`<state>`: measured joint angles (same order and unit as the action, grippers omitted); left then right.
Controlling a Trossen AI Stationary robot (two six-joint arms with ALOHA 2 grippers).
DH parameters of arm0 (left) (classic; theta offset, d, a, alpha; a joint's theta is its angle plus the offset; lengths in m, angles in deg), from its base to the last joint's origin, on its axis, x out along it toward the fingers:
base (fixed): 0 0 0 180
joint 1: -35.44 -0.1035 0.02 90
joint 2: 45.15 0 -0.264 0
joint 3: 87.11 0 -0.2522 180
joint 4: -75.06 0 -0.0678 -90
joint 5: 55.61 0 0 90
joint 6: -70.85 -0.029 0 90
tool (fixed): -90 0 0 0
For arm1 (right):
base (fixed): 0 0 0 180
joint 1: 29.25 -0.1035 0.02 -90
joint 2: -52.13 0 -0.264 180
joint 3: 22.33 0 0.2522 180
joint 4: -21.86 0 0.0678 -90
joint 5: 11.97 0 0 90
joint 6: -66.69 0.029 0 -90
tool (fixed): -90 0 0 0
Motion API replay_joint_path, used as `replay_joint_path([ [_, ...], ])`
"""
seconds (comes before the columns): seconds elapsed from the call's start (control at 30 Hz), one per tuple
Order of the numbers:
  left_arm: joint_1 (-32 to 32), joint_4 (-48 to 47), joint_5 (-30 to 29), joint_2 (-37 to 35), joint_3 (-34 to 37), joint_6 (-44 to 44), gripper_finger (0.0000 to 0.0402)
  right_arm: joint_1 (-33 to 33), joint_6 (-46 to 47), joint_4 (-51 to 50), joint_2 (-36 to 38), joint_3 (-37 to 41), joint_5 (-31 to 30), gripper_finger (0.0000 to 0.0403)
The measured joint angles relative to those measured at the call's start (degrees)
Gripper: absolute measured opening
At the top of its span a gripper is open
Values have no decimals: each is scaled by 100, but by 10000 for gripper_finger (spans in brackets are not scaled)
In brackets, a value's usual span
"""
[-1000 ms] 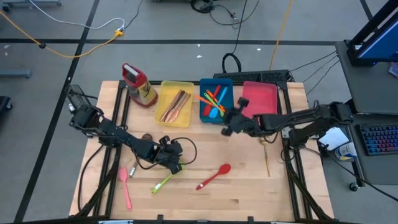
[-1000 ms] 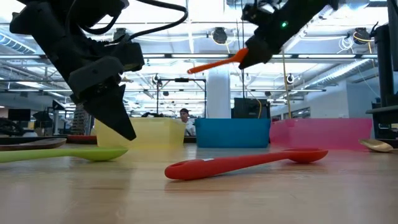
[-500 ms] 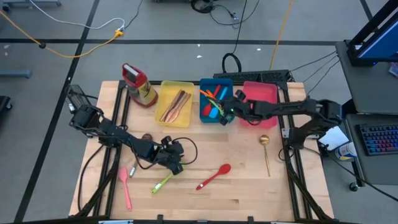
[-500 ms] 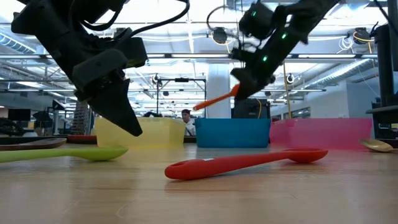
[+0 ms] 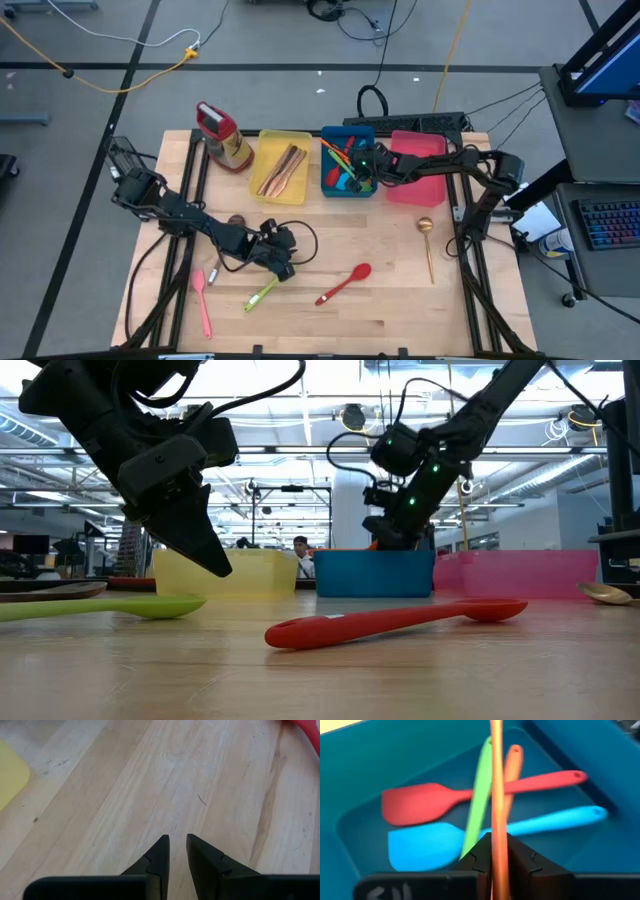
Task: Pick & Place Kitchen Items
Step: Put the orange spatula into the blue bin
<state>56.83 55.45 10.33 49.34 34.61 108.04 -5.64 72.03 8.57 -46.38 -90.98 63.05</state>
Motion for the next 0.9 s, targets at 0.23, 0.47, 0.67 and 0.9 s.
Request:
replay_joint_path([
  [0.23, 0, 0, 5, 1, 0, 26, 67, 157, 299, -89, -207, -2, 537, 48],
  [0.47, 0, -2, 14, -1, 0, 32, 67, 152, 407, -250, -202, -2, 474, 54],
  [0.67, 0, -2, 21, 1, 0, -74, 67, 152, 210, -201, -202, 0, 474, 54],
  [0.9, -19, -2, 21, -1, 0, -98, 67, 139, 172, 120, 4, 8, 454, 54],
])
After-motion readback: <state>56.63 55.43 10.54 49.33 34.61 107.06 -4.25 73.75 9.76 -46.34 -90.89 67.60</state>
